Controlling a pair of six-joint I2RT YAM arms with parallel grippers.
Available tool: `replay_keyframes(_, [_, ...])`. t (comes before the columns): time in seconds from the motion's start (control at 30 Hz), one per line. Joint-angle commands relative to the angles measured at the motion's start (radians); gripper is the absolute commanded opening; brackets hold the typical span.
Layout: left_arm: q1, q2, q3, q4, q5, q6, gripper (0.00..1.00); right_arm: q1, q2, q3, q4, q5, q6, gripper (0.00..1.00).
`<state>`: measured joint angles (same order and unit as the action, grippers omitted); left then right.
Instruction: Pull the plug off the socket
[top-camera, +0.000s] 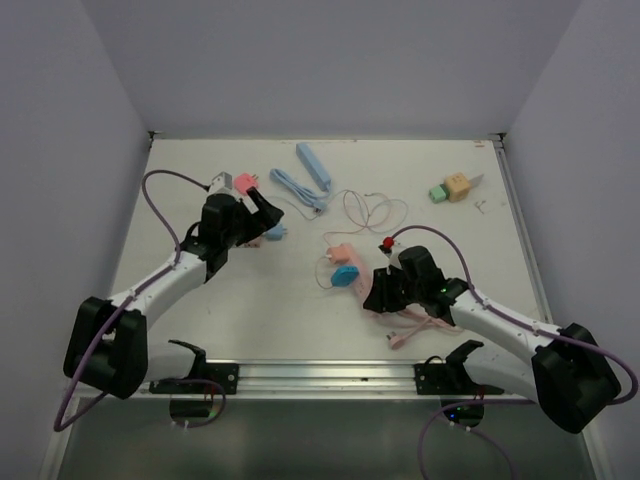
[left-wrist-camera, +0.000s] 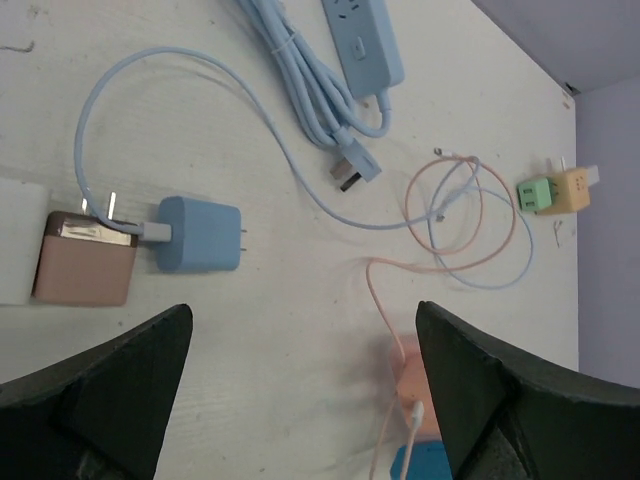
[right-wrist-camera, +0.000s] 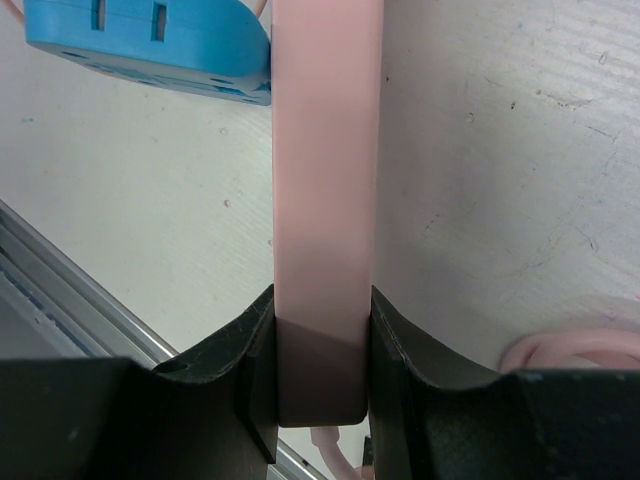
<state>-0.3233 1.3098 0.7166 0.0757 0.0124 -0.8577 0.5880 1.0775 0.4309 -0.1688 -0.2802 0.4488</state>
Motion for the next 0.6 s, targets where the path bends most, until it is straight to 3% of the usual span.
replay_keyframes(0.0, [-0.049, -0.111, -0.04, -0.002, 0.06, 0.116, 0.96, -0.002, 0.025, 0.032, 0.071, -0.025, -0.016, 0.0])
replay_keyframes(0.2, [-0.266, -0.29, -0.08, 0.009, 0.024, 0.417, 0.92, -0.002, 0.045, 0.072, 0.032, -0.033, -0.05, 0.0])
replay_keyframes(0.27, [-0.312, -0.32, -0.111, 0.044, 0.095, 0.508, 0.92, -0.002, 0.053, 0.092, 0.011, -0.039, -0.065, 0.0])
replay_keyframes(0.33, [-0.327, -0.322, -0.123, 0.055, 0.159, 0.561, 0.92, -0.002, 0.067, 0.112, -0.001, -0.05, -0.076, 0.0])
replay_keyframes(0.57, [-0.468, -0.196, -0.069, 0.032, 0.143, 0.646, 0.86, -0.001, 0.061, 0.146, -0.031, -0.122, -0.094, 0.0])
